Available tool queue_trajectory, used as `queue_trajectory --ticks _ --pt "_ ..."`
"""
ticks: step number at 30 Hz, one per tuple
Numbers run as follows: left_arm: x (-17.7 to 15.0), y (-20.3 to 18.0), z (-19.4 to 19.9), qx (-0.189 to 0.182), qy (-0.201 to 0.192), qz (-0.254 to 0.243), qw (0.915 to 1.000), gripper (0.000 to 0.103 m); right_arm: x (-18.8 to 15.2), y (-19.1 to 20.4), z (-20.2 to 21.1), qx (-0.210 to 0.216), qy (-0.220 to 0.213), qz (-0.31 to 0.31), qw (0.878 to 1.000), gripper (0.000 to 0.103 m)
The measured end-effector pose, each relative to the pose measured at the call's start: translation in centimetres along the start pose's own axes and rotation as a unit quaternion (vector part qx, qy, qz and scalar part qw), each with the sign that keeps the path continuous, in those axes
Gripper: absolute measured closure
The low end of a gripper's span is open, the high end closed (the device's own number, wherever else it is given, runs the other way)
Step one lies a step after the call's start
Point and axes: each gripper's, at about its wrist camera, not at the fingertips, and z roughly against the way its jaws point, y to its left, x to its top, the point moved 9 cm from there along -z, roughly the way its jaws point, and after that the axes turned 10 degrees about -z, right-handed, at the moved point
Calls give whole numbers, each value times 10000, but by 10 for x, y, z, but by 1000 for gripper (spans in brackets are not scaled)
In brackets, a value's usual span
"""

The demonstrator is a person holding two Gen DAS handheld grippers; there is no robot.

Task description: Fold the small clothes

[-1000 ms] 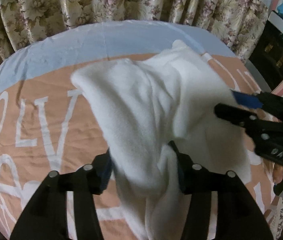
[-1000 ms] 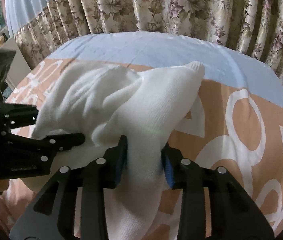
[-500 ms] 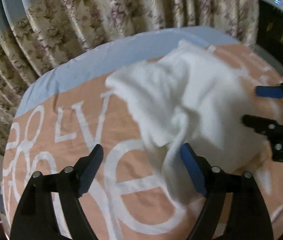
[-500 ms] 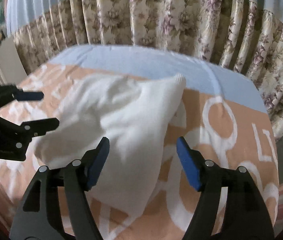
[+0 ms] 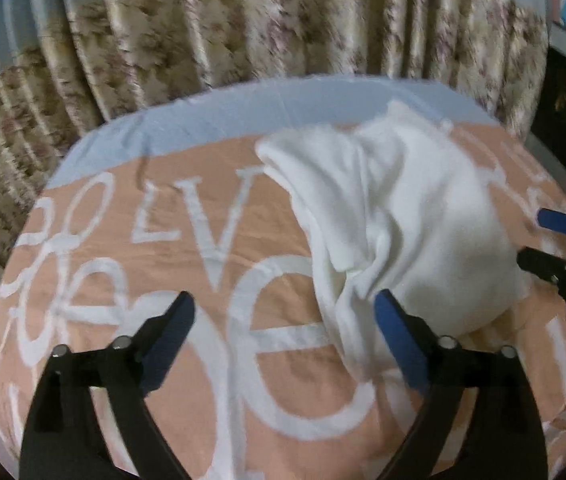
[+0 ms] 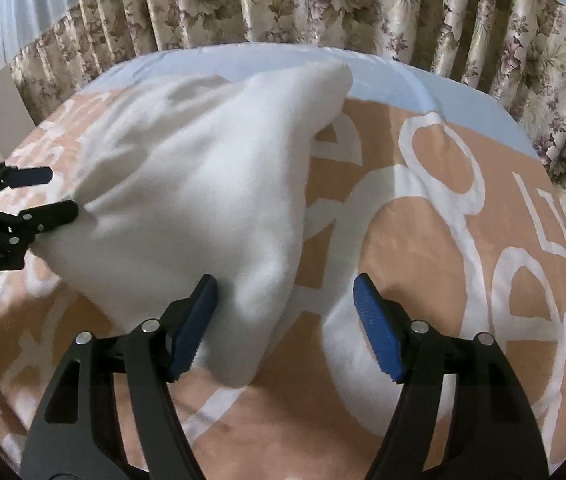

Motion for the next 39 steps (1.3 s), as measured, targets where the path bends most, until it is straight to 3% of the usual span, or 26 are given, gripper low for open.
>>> queue_trajectory --ticks 1,3,5,8,14,19,27,35,39 --pt "3 5 12 56 -86 109 9999 5 5 6 14 58 -133 1 9999 31" --pt "8 17 45 224 -360 337 9985 2 19 17 44 168 -475 -63 9987 14" --pt "8 26 66 428 -476 462 9969 2 33 27 76 207 -897 -112 9957 4" --pt "0 33 95 498 -562 714 9946 2 46 40 118 122 -1428 -267 9893 3" --pt "-23 19 132 490 -626 622 9949 2 39 56 156 -436 -1875 -599 9795 3" --pt "-37 2 151 540 -728 390 9951 2 20 68 169 -829 -2037 -625 9735 3" --pt "-45 -1 189 1002 -1080 508 9878 2 -4 75 196 -960 -2175 -1007 9661 3" --pt "-49 -4 199 731 -1032 723 9893 2 -23 84 222 -1140 -2317 -961 9613 3" --pt "-50 -4 203 799 -1076 717 9884 2 -27 82 226 -1140 -2310 -1038 9607 3"
